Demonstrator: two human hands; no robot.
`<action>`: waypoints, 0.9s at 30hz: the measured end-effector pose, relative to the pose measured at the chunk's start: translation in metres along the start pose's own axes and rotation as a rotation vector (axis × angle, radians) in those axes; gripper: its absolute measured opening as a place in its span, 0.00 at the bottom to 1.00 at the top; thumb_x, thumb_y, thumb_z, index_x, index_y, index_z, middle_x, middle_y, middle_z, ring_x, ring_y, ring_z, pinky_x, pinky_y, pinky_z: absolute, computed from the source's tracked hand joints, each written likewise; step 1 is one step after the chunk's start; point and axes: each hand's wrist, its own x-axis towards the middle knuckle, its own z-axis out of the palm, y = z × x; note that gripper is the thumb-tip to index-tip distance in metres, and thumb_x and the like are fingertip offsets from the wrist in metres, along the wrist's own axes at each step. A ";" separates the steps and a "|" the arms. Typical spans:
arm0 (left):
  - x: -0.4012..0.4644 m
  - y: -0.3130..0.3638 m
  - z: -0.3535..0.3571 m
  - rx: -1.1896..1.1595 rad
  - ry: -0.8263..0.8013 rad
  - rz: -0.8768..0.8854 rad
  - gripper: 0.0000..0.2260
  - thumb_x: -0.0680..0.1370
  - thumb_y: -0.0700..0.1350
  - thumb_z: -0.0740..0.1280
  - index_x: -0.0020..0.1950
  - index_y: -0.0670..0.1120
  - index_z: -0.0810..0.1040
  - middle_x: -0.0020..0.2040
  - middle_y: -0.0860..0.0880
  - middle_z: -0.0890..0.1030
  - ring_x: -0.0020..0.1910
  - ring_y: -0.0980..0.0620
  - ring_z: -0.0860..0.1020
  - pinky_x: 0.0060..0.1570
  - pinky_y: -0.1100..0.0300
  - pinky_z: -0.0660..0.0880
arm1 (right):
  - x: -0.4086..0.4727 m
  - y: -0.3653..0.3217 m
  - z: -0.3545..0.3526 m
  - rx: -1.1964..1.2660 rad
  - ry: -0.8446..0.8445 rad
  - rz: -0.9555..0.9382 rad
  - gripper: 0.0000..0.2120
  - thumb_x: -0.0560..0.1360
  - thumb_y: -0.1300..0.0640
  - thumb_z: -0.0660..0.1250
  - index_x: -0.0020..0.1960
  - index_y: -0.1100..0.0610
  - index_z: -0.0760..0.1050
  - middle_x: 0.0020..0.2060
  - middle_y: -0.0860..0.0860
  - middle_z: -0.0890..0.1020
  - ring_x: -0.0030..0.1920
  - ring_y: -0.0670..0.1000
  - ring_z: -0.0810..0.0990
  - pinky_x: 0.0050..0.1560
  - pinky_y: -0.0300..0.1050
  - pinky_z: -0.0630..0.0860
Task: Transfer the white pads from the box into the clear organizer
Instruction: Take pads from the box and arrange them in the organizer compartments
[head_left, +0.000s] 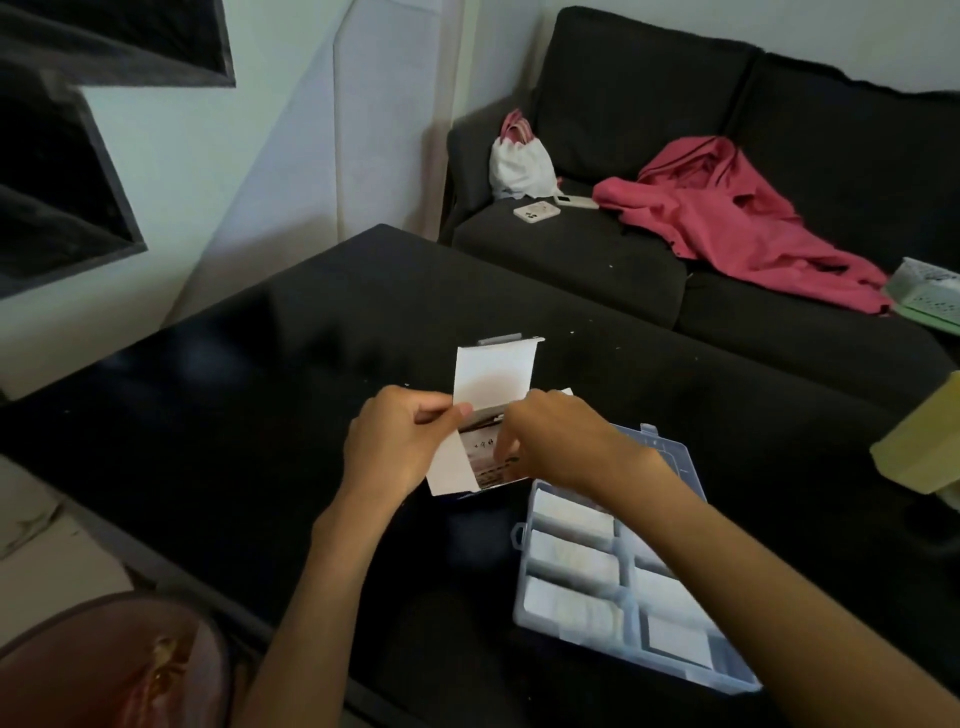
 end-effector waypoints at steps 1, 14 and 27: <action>0.000 -0.001 0.000 0.016 0.009 -0.001 0.07 0.75 0.54 0.68 0.45 0.54 0.85 0.39 0.58 0.84 0.42 0.57 0.81 0.42 0.56 0.77 | 0.003 -0.002 0.000 -0.048 -0.012 -0.035 0.15 0.75 0.54 0.68 0.60 0.56 0.77 0.58 0.55 0.78 0.54 0.55 0.79 0.53 0.45 0.75; 0.001 0.000 -0.001 0.084 -0.011 0.029 0.08 0.76 0.53 0.67 0.48 0.53 0.84 0.42 0.56 0.84 0.44 0.56 0.80 0.45 0.55 0.77 | 0.019 0.000 0.019 -0.178 0.022 -0.233 0.12 0.77 0.53 0.64 0.58 0.53 0.79 0.53 0.52 0.81 0.51 0.54 0.80 0.53 0.44 0.75; 0.003 -0.004 -0.002 0.095 0.086 -0.029 0.10 0.76 0.54 0.67 0.44 0.50 0.84 0.39 0.54 0.84 0.41 0.54 0.80 0.39 0.56 0.73 | 0.018 0.004 0.019 -0.322 0.175 -0.281 0.09 0.77 0.58 0.63 0.56 0.58 0.76 0.52 0.56 0.80 0.50 0.55 0.80 0.49 0.46 0.74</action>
